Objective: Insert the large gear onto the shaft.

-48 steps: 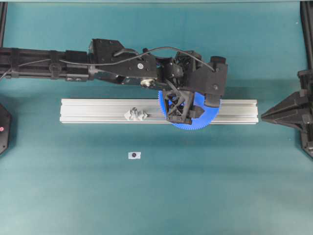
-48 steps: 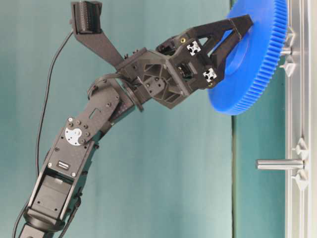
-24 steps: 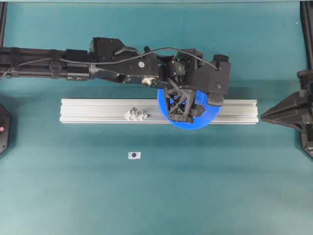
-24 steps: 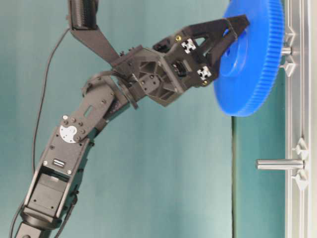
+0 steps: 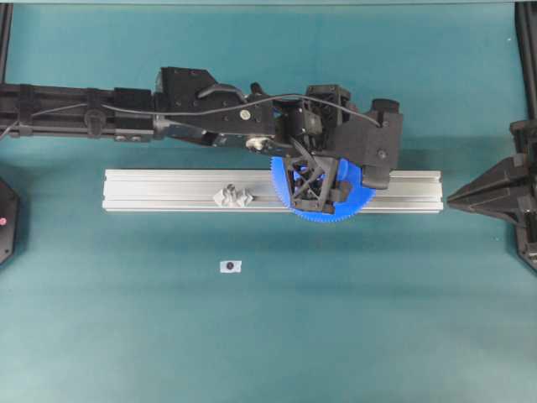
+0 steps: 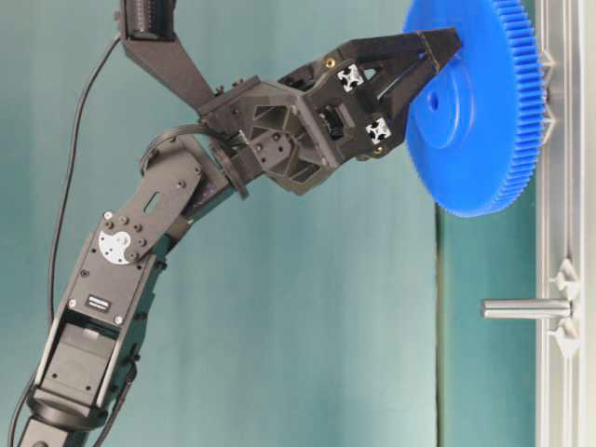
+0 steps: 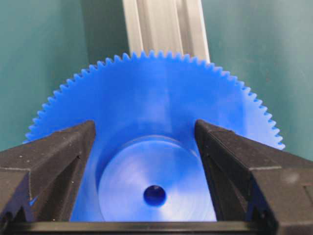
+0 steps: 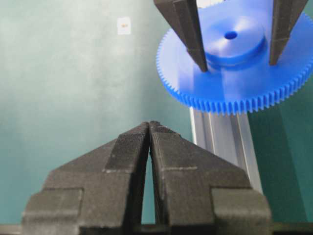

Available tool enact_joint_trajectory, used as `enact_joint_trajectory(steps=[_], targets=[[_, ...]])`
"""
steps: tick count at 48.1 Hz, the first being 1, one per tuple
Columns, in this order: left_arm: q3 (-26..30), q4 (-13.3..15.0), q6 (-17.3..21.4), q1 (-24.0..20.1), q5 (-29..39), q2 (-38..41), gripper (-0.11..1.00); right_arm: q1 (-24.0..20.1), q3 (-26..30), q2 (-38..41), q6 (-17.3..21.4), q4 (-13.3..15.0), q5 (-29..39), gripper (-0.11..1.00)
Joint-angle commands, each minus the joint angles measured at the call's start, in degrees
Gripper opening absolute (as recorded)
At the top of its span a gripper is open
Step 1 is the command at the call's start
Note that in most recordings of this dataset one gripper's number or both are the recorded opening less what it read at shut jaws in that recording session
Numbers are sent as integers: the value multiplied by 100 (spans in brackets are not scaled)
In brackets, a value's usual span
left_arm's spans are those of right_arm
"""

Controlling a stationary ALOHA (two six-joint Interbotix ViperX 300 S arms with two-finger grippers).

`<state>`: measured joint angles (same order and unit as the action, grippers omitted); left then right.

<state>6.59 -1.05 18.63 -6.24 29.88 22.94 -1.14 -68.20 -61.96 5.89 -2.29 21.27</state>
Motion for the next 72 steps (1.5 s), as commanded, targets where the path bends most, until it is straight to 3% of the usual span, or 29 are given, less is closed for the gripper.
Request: enact_joint_trajectory(steps=[1, 17, 33, 47, 54, 65, 72], targets=[[185, -18, 0, 9, -97, -105, 83, -18, 53, 35, 44, -9, -53, 13], [413, -18, 0, 9, -44, -9, 83, -9, 53, 35, 53, -9, -53, 13], [404, -18, -26, 62, 114, -589, 83, -9, 35, 35, 53, -26, -44, 13], [-281, -18, 0, 0, 246, -1151, 79, -9, 9, 35, 44, -26, -105, 13], [-642, -18, 0, 0, 237, -1055, 60, -9, 9, 35, 53, -35, -149, 13], [-659, -18, 158, -18, 141, -703, 9, -18, 9, 35, 53, -35, -149, 13], [-527, -18, 237, 0, 141, -448, 1, -9, 9, 35, 53, -35, -149, 13]])
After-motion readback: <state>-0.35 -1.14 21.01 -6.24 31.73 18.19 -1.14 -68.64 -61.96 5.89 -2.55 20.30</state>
